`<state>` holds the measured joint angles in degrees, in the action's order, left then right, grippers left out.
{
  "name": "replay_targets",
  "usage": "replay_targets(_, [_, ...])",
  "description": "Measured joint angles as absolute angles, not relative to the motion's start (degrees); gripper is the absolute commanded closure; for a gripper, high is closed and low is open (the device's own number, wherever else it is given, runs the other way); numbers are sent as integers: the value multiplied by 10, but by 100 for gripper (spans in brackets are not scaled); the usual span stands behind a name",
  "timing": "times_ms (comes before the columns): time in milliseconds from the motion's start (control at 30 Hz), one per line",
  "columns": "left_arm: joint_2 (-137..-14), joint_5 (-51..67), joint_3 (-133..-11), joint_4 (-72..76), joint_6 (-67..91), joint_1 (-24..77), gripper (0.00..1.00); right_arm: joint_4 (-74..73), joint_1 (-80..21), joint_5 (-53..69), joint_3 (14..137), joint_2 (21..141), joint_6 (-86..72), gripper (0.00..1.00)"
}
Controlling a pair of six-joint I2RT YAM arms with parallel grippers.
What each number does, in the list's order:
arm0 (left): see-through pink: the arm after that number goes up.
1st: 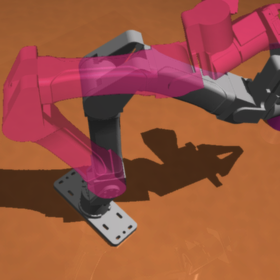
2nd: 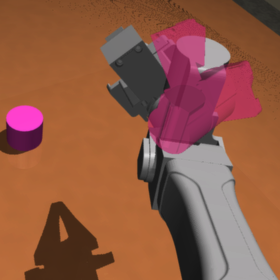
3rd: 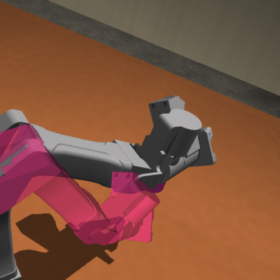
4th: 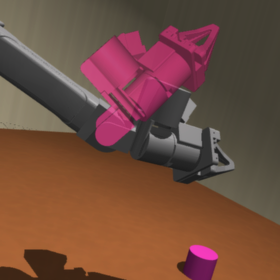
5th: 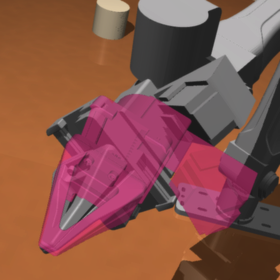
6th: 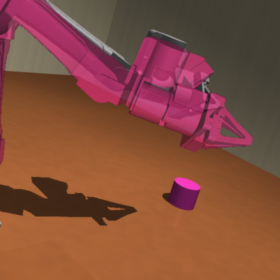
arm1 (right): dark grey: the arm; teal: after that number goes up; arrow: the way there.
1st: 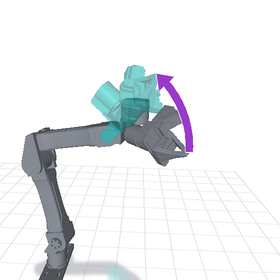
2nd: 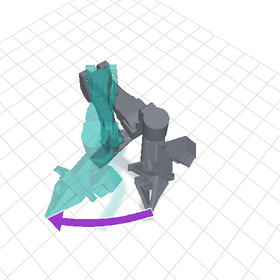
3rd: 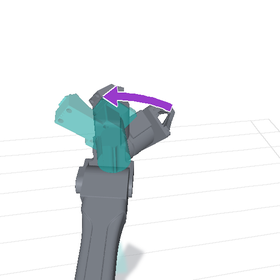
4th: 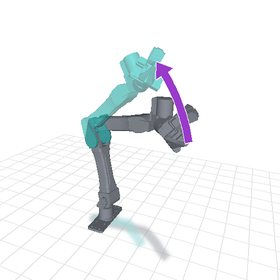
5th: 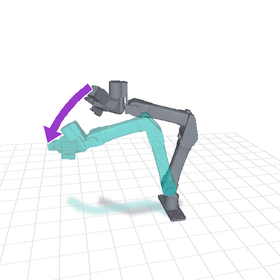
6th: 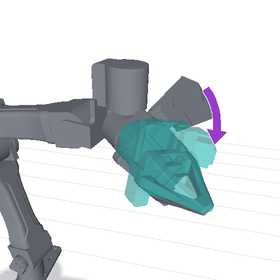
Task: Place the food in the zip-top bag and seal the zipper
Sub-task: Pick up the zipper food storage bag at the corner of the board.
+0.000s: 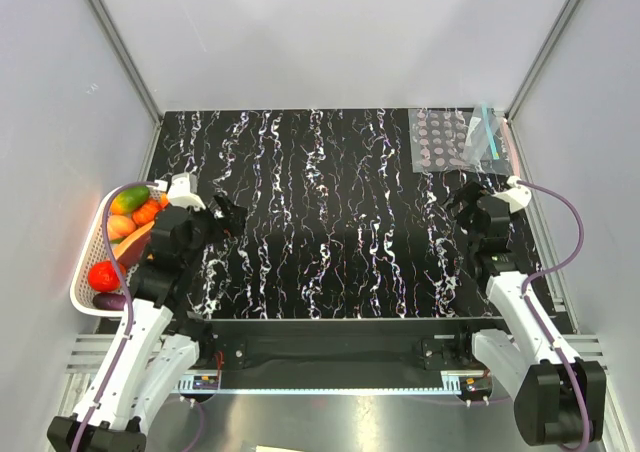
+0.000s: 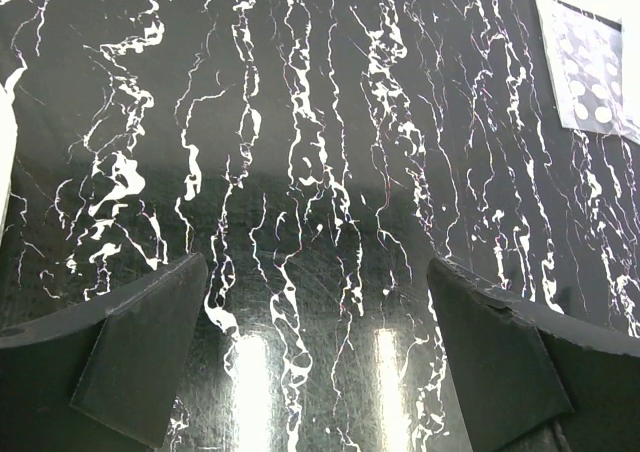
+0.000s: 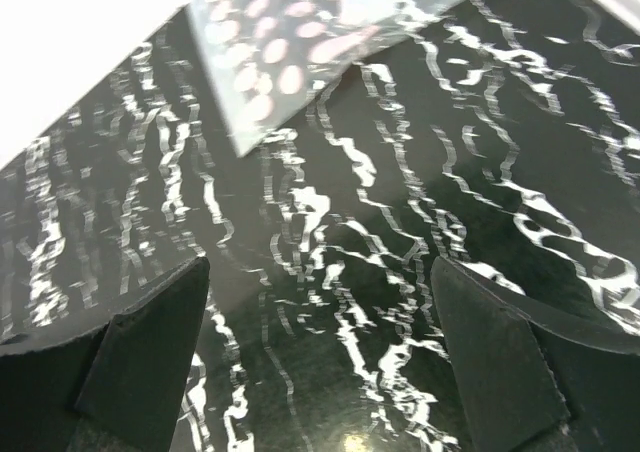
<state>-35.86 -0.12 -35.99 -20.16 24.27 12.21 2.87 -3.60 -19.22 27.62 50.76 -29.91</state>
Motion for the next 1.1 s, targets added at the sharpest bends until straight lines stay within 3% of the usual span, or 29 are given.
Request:
replay_targets(167, [-359,7,-360,-203,243,122,1,46,-30,-136,293,537,-305,1])
replay_targets(433, [-358,25,-360,-203,243,122,1,34,-4,-52,481,736,-376,2])
replay_targets(533, [-357,31,-360,-203,243,122,1,31,35,-49,531,793,-406,8])
replay_targets(1100, [-346,75,-360,-199,255,119,1,-47,150,-52,823,1130,-425,19])
